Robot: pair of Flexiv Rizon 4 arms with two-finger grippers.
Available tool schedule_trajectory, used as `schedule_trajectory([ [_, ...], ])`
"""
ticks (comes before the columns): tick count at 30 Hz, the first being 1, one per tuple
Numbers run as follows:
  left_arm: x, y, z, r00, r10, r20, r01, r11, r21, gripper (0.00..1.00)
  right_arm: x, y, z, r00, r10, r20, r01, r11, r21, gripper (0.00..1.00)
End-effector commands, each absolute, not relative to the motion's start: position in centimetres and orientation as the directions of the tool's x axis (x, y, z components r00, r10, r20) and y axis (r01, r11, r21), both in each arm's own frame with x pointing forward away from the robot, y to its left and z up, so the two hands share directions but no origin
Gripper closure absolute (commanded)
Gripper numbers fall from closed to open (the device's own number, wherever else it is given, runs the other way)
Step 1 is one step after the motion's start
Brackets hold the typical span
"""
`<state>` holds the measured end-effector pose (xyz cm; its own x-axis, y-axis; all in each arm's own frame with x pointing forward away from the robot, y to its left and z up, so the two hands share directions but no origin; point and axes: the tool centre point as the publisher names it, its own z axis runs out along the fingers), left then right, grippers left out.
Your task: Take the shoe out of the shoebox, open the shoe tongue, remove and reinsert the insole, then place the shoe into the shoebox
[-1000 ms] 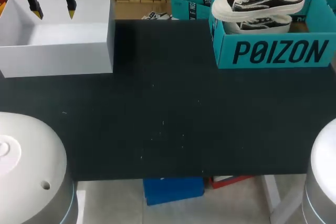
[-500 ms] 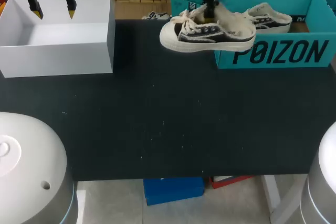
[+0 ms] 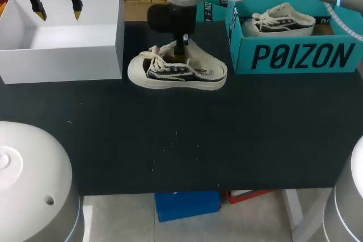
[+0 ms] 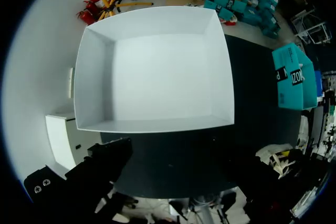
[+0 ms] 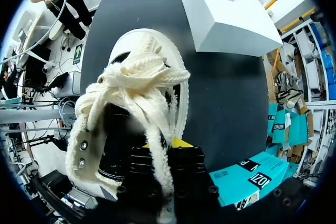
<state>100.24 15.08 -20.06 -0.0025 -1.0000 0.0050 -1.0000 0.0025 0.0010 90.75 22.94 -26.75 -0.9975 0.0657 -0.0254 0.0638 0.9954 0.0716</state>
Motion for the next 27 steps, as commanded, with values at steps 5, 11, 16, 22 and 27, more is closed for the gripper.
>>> schedule_trajectory([
  [5,100.2,15.0,-20.0,-0.001,-1.0,0.002,-1.0,0.001,0.002,0.0,90.1,25.9,-32.3,-1.0,0.029,0.002,0.029,0.996,0.087,1.0],
  [11,100.2,15.0,-20.0,-0.001,-1.0,0.002,-1.0,0.001,0.002,0.0,89.8,26.5,-35.6,-0.999,0.019,0.028,0.022,0.994,0.111,1.0],
  [16,100.2,15.0,-20.0,-0.001,-1.0,0.002,-1.0,0.001,0.002,0.0,89.5,26.6,-37.7,-0.998,-0.008,0.06,-0.001,0.992,0.122,1.0],
  [22,100.2,15.0,-20.0,-0.001,-1.0,0.002,-1.0,0.001,0.002,0.0,89.5,26.5,-38.9,-0.997,-0.022,0.072,-0.013,0.992,0.129,1.0],
  [27,100.2,15.0,-20.0,-0.001,-1.0,0.002,-1.0,0.001,0.002,0.0,89.7,26.2,-38.8,-0.996,-0.021,0.082,-0.011,0.992,0.127,0.0],
])
